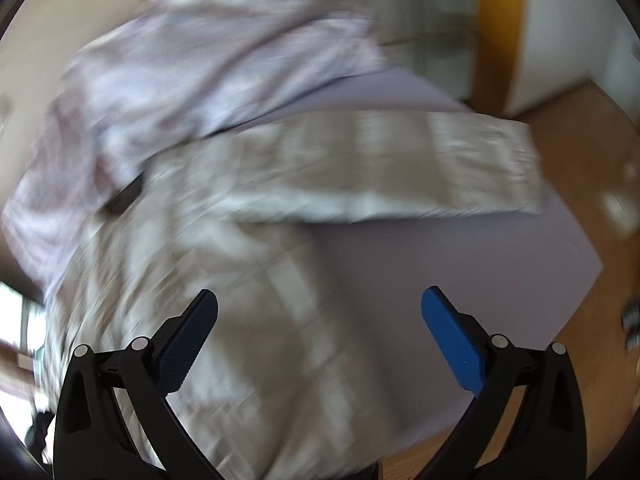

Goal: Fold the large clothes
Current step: 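Grasp the sleeve cuff nearest the right tool with the right gripper, then fold the held sleeve across the jacket body with the right gripper, then release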

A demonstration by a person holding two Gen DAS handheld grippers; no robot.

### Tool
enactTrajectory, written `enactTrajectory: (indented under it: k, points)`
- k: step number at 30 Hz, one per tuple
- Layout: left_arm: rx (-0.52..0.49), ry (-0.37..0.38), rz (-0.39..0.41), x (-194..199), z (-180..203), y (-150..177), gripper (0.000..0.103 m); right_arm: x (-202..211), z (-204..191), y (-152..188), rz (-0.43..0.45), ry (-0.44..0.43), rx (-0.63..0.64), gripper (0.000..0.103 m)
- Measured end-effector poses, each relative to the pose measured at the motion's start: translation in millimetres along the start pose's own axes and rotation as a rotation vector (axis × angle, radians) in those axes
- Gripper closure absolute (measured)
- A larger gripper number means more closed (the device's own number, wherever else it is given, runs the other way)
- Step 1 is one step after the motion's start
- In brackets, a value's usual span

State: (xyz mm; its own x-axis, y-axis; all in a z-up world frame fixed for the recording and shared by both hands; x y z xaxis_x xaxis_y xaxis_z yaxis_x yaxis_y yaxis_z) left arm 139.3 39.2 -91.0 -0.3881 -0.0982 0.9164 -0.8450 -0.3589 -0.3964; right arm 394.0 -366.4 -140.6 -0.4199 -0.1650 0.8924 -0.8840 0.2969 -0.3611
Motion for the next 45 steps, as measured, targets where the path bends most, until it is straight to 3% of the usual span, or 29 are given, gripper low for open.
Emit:
enactTrajectory:
  k: [5,10,14,18,26,30,32,39,45]
  points:
    - [0.017,-0.026,-0.040,-16.6,1.9,-9.4,0.002,-26.8,87.7,-54.6,-0.039,0.121,-0.179,0.009]
    - [0.023,-0.036,-0.059,-25.8,9.3,-18.6,0.002,-44.7,140.1,-80.1,-0.060,0.224,-0.258,0.014]
    - [0.020,-0.040,-0.070,-30.7,18.0,-24.5,0.002,-59.2,162.5,-88.8,-0.088,0.250,-0.281,0.017]
    - [0.012,-0.041,-0.076,-34.0,26.9,-27.5,0.002,-79.9,175.5,-92.4,-0.129,0.218,-0.305,0.027]
    - [0.017,-0.049,-0.083,-34.9,35.6,-27.9,0.002,-91.8,173.0,-84.7,-0.157,0.147,-0.272,0.050]
    - [0.029,-0.051,-0.083,-33.5,29.5,-27.8,0.002,-92.5,165.2,-86.8,-0.154,0.086,-0.283,0.077]
    - [0.037,-0.054,-0.083,-34.0,23.6,-28.8,0.002,-91.1,160.6,-90.9,-0.145,0.090,-0.276,0.085]
    - [0.048,-0.056,-0.076,-36.2,-9.5,-37.3,0.002,-67.6,125.9,-98.8,-0.074,0.125,-0.230,0.088]
    - [0.069,-0.051,-0.055,-34.3,-43.0,-47.4,0.002,-54.4,42.6,-106.4,-0.033,0.063,-0.103,0.088]
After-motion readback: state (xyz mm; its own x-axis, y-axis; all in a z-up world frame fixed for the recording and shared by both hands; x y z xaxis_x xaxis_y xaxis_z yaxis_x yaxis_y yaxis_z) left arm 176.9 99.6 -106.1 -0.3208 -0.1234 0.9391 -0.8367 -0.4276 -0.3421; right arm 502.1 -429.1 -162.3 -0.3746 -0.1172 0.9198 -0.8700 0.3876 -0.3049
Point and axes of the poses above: each gripper's, at about its wrist camera, not at the fingertips, and x roughly against the way its jaws point, z to its right, y to its underside, the point moved 6 cm from there along -x, roughly the way its jaws point, and after that the axes turned 8 degrees about -z, right-handed, at the moved point
